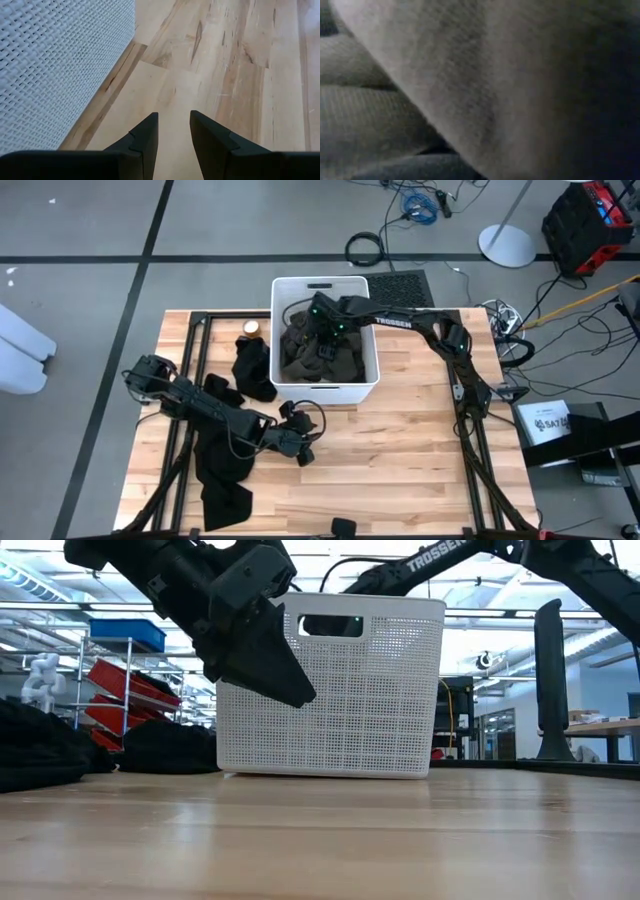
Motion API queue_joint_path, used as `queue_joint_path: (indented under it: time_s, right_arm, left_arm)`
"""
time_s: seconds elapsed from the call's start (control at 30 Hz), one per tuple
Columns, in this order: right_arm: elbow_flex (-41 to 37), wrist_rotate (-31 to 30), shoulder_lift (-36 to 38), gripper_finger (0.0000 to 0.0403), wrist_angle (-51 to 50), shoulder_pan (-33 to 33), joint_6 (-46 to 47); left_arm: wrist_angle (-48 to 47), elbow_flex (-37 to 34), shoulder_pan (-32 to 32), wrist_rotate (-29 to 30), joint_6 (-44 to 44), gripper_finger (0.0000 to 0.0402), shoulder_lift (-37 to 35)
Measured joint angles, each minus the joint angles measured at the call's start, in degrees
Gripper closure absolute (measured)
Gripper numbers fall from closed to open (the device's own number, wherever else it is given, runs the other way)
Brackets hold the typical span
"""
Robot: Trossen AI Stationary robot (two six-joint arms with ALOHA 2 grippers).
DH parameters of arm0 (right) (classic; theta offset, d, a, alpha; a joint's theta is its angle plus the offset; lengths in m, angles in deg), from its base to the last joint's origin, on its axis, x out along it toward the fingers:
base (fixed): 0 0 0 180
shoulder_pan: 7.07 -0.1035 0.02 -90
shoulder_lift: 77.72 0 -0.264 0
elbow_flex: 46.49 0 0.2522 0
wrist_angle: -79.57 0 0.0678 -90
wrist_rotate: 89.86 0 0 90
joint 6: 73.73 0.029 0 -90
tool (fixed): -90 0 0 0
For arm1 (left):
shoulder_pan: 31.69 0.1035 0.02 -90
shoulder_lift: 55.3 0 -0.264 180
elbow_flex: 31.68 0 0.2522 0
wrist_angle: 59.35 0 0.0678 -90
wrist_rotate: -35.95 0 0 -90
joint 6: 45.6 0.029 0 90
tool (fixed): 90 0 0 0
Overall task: Fold laundry
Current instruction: Put the folded black jacket into the white laundry bin
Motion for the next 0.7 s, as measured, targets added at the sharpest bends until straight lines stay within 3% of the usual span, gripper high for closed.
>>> queue_joint_path:
  time_s: [0.13,0.47,0.7]
  right_arm:
    - [0.2,1.3,1.18,0.0359,-0.1,0.05,0.86]
    - [8.27,2.77,9.74,0.019,-7.64,-0.67,2.75]
    - [15.55,2.78,13.88,0.0128,-19.19,-1.37,3.13]
  left_arm:
    - [0.01,0.0,0.04,0.0,0.0,0.0281,0.0]
    - [0.67,-0.02,0.2,0.04,0.26,0.0281,0.0]
    - [0.69,-0.02,0.22,0.04,0.28,0.0281,0.0]
